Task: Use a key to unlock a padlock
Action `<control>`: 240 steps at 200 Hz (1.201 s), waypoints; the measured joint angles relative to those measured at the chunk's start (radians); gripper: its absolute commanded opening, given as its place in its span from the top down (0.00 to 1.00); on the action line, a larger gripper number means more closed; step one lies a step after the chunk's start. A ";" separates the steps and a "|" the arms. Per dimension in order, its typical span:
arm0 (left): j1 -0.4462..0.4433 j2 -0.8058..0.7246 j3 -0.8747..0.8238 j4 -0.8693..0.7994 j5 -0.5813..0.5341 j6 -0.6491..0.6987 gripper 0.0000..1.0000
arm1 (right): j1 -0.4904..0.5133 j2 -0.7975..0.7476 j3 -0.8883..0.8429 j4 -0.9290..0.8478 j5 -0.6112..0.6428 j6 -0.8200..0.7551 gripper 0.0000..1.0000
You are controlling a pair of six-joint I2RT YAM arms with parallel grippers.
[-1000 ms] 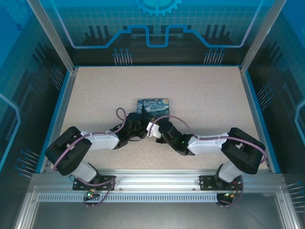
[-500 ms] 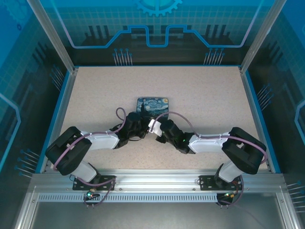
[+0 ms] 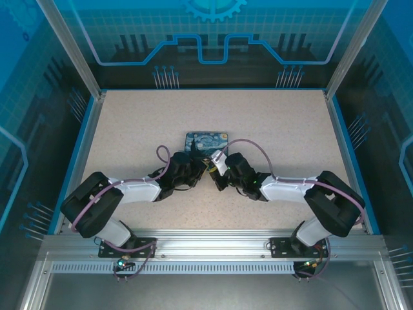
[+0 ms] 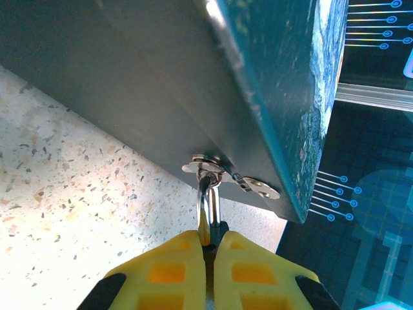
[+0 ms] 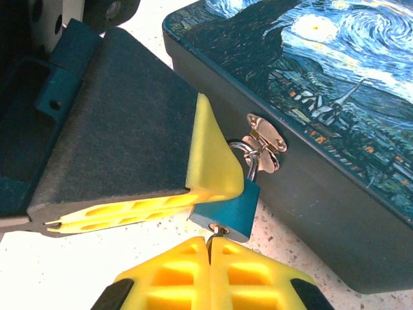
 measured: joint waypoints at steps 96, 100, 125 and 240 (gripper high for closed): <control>-0.005 0.008 -0.003 0.027 -0.006 0.005 1.00 | -0.326 -0.198 -0.098 -0.024 -0.412 0.235 0.45; -0.005 0.010 -0.003 0.028 -0.003 0.004 1.00 | -0.338 -0.193 -0.098 -0.018 -0.434 0.257 0.45; -0.005 0.024 -0.002 0.037 0.008 0.004 1.00 | -0.362 -0.136 -0.093 0.009 -0.550 0.415 0.43; 0.020 0.038 -0.039 0.035 0.026 0.048 1.00 | -0.349 -0.002 0.008 -0.105 -0.507 0.452 0.44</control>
